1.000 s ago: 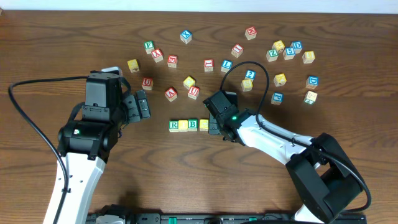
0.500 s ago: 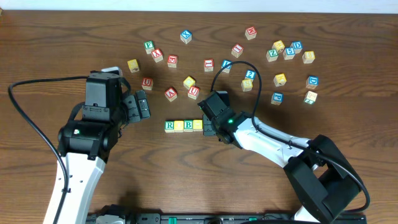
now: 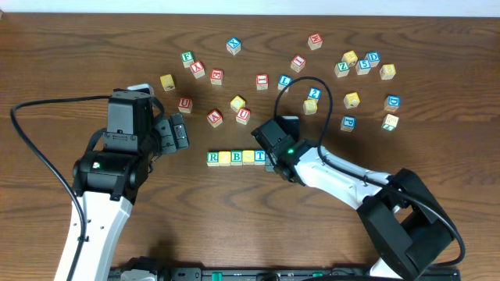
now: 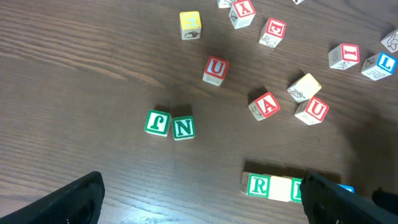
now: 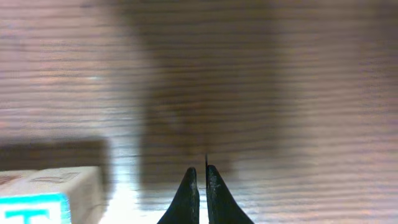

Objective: Spell out ROBOT
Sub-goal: 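Raise the right gripper and move it back from the row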

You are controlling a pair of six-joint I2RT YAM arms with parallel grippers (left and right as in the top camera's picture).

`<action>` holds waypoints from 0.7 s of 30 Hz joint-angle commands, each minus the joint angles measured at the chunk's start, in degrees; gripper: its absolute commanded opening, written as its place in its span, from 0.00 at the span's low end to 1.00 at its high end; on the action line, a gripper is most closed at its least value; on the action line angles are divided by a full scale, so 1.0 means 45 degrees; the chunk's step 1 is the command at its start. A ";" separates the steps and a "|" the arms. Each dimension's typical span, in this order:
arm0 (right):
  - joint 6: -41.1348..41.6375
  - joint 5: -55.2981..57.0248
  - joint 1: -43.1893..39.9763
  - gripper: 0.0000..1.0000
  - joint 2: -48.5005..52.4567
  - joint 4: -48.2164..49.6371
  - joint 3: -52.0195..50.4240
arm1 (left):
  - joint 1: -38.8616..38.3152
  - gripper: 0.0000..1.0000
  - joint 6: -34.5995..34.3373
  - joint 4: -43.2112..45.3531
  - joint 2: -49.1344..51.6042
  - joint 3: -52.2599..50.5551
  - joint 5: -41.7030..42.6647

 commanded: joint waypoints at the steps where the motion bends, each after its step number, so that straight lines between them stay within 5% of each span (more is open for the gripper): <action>1: 0.0466 0.0593 -0.0447 0.01 -0.0355 -0.0510 0.0219 | 0.0078 0.98 0.0117 -0.0005 0.0005 0.0243 -0.0024; 9: -0.1413 0.0593 -0.0908 0.05 -0.3691 -0.2618 0.1112 | 0.0078 0.98 0.0117 -0.0005 0.0005 0.0243 -0.0024; 18: -0.1399 0.0554 -0.0918 0.10 -0.5518 -0.3871 0.1112 | 0.0078 0.98 0.0117 -0.0005 0.0005 0.0243 -0.0024; 21: -0.1399 0.0345 -0.0918 0.04 -0.5498 -0.3866 0.1112 | 0.0078 0.98 0.0117 -0.0005 0.0005 0.0243 -0.0024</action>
